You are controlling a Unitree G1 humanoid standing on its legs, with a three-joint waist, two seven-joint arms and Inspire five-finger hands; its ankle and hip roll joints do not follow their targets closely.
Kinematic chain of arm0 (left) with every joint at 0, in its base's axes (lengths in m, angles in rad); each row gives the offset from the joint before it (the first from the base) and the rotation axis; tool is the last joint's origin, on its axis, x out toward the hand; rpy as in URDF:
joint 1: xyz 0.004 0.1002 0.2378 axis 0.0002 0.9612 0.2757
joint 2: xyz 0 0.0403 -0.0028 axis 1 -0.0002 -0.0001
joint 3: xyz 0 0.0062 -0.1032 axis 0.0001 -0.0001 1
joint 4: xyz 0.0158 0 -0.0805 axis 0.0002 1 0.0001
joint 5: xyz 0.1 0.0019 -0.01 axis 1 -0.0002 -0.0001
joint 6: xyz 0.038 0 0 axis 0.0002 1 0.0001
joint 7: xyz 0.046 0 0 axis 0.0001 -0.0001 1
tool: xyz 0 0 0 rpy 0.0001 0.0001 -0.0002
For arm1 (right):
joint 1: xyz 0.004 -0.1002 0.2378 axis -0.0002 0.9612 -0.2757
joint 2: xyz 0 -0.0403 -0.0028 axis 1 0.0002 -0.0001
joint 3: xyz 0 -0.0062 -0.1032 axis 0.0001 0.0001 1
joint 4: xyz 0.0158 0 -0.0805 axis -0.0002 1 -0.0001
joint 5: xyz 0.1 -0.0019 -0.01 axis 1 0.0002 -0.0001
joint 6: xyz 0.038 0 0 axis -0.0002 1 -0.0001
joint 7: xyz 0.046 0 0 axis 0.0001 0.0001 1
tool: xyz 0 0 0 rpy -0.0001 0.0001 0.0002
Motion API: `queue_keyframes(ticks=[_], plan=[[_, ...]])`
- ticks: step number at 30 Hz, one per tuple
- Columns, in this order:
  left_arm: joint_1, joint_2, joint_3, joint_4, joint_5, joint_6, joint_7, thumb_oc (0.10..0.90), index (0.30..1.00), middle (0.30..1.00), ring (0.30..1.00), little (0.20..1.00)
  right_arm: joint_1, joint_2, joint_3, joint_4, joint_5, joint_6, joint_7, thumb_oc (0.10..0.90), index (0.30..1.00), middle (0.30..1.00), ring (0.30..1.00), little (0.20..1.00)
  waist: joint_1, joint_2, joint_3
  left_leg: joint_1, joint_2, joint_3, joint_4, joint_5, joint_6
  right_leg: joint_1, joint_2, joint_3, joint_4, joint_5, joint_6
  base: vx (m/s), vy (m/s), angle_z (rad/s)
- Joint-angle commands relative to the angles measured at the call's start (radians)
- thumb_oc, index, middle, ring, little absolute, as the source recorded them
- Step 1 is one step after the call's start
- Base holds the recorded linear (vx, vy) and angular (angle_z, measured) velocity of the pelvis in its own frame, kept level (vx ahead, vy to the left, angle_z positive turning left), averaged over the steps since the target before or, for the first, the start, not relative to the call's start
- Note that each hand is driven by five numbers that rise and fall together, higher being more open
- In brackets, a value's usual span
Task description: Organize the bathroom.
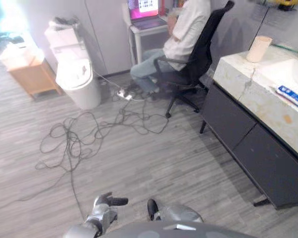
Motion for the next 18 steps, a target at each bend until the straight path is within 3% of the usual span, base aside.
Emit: queue_keyframes(ticks=[1,2,5,6,8,9,12,13,16,18], plan=[[-0.044,0.044,-0.025,-0.014,0.024,0.005,0.050,0.800,0.900,0.900,0.900,0.900,-0.038,-0.045,0.010,-0.044,0.044,-0.049,-0.009,0.800,0.900,0.900,0.900,0.900,0.008,-0.097,0.022,-0.225,0.165,-0.052,-0.185,0.254,0.052,0.108,-0.121,0.080,-0.120,0.053,0.193,0.19,0.135,-1.33],[-0.039,0.045,-0.025,-0.015,0.019,0.003,0.053,0.800,0.900,0.900,0.900,0.900,-0.042,-0.045,0.010,-0.043,0.033,-0.051,-0.006,0.800,0.900,0.900,0.900,0.900,0.015,-0.096,0.025,-0.223,0.176,-0.053,-0.221,0.249,0.060,0.115,-0.118,0.089,-0.120,0.046,0.193,0.26,0.225,-1.86],[0.007,0.063,-0.033,-0.025,-0.022,-0.008,0.062,0.800,0.900,0.900,0.900,0.900,-0.071,-0.033,0.034,-0.028,0.035,-0.073,-0.011,0.800,0.900,0.900,0.900,0.900,0.056,-0.080,0.033,-0.218,0.190,-0.136,-0.549,0.234,0.103,0.151,-0.095,0.184,-0.111,-0.004,0.206,0.27,0.281,-1.76],[0.038,0.078,-0.030,-0.020,-0.035,-0.029,0.068,0.800,0.900,0.900,0.900,0.900,-0.094,-0.031,0.052,-0.021,0.014,-0.087,-0.011,0.800,0.900,0.900,0.900,0.900,0.096,-0.076,0.038,-0.215,0.176,-0.264,-0.753,0.234,0.113,0.167,-0.077,0.264,-0.105,-0.024,0.218,0.28,0.281,-1.97],[0.071,0.086,-0.031,-0.013,-0.022,-0.049,0.063,0.800,0.900,0.900,0.900,0.900,-0.103,-0.033,0.063,-0.025,0.010,-0.106,-0.017,0.800,0.900,0.900,0.900,0.900,0.132,-0.066,0.040,-0.228,0.149,-0.322,-0.801,0.242,0.110,0.178,-0.066,0.324,-0.094,-0.046,0.228,0.29,0.339,-2.49],[0.073,0.087,-0.023,-0.013,-0.023,-0.043,0.061,0.800,0.900,0.900,0.900,0.900,-0.102,-0.034,0.056,-0.029,0.001,-0.114,-0.022,0.800,0.900,0.900,0.900,0.900,0.136,-0.061,0.038,-0.197,0.144,-0.323,-0.837,0.238,0.115,0.188,-0.076,0.323,-0.106,-0.047,0.232,0.26,0.357,-2.59],[0.075,0.099,-0.039,0.001,0.001,-0.029,0.036,0.800,0.900,0.900,0.900,0.900,-0.096,-0.035,0.026,-0.045,0.028,-0.160,-0.041,0.800,0.900,0.900,0.900,0.900,0.124,-0.020,0.026,-0.085,0.137,-0.323,-0.915,0.226,0.119,0.137,-0.111,0.274,-0.067,-0.043,0.267,0.22,0.260,-2.05],[0.075,0.099,-0.039,0.001,0.001,-0.029,0.036,0.800,0.900,0.900,0.900,0.900,-0.096,-0.035,0.026,-0.045,0.028,-0.160,-0.041,0.800,0.900,0.900,0.900,0.900,0.124,-0.020,0.026,-0.085,0.137,-0.323,-0.915,0.226,0.119,0.137,-0.111,0.274,-0.067,-0.043,0.267,0.14,0.155,-0.82],[0.087,0.106,-0.029,0.023,-0.066,-0.038,0.067,0.800,0.900,0.900,0.900,0.900,-0.084,-0.025,0.027,-0.080,-0.038,-0.195,-0.041,0.800,0.900,0.900,0.900,0.900,0.140,-0.013,0.028,-0.011,0.140,-0.253,-0.931,0.202,0.128,0.090,-0.177,0.125,-0.050,-0.023,0.292,0.12,0.084,-1.00],[0.098,0.118,0.012,0.037,-0.092,-0.048,0.075,0.800,0.900,0.900,0.900,0.900,-0.088,-0.027,0.029,-0.089,-0.103,-0.196,-0.018,0.800,0.900,0.900,0.900,0.900,0.160,-0.024,0.043,0.030,0.150,-0.185,-0.931,0.173,0.125,0.071,-0.210,-0.014,-0.067,-0.001,0.311,0.13,-0.034,-1.96]])
